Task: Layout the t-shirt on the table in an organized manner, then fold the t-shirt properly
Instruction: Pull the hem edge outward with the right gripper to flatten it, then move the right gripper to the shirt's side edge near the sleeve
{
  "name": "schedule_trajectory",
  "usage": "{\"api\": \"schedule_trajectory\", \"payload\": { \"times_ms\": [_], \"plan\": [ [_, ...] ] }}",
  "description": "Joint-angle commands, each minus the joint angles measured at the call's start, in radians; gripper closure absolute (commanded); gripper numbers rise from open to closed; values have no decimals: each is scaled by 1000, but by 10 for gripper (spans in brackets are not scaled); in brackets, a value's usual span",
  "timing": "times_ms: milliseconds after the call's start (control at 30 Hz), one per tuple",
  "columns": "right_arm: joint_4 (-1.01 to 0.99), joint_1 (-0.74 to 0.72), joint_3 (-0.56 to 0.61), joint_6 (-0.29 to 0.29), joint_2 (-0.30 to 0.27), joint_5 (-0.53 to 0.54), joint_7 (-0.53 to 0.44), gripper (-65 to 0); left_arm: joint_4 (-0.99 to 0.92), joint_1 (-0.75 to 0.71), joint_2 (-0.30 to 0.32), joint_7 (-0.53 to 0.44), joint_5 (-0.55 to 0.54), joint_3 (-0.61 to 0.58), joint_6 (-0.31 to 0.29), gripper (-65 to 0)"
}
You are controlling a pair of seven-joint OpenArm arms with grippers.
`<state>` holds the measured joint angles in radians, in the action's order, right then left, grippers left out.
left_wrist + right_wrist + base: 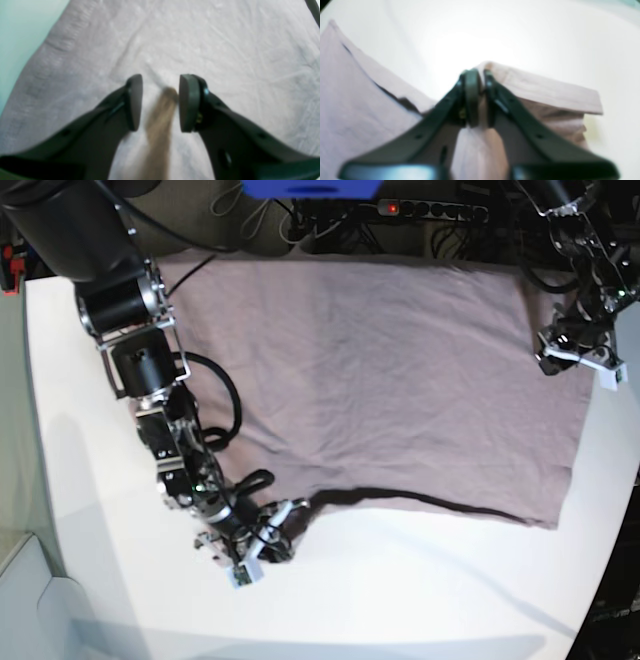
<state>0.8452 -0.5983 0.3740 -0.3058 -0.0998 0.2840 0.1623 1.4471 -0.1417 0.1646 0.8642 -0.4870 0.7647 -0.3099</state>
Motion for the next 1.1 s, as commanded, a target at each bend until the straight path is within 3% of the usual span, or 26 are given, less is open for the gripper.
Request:
{"api": "schedule_trajectory", "payload": {
  "times_ms": [0, 200, 300, 467, 633, 733, 800, 967, 1067],
  "plan": [
    [19, -36, -5, 0, 2, 7, -30, -127, 20, 4, 14, -15, -12, 3, -2, -239],
    [21, -48, -7, 0, 13, 7, -30, -381, 20, 4, -1, -15, -12, 3, -2, -239],
    [24, -48, -7, 1, 8, 7, -30, -423, 20, 4, -4, -15, -12, 3, -2, -239],
    [39, 25, -106, 1, -33, 7, -17, -385, 20, 9, -6, -15, -12, 3, -2, -239],
    [260, 216, -171, 1, -133, 7, 13, -381, 31, 12, 2, -15, -20, 8, -5, -239],
    [402, 328, -174, 1, -165, 7, 85, -356, 59, 11, 5, -15, -71, 8, -47, -238],
    [477, 403, -175, 1, -173, 7, 119, -286, 88, 12, 6, -15, -100, 8, -50, -238],
    [609, 552, -175, 1, -173, 7, 174, -9, 191, 7, 6, -13, -124, 9, -48, -238],
    [632, 593, -175, 1, -173, 7, 207, 0, 195, 12, 14, -17, -114, 11, -48, -238]
  ]
}}
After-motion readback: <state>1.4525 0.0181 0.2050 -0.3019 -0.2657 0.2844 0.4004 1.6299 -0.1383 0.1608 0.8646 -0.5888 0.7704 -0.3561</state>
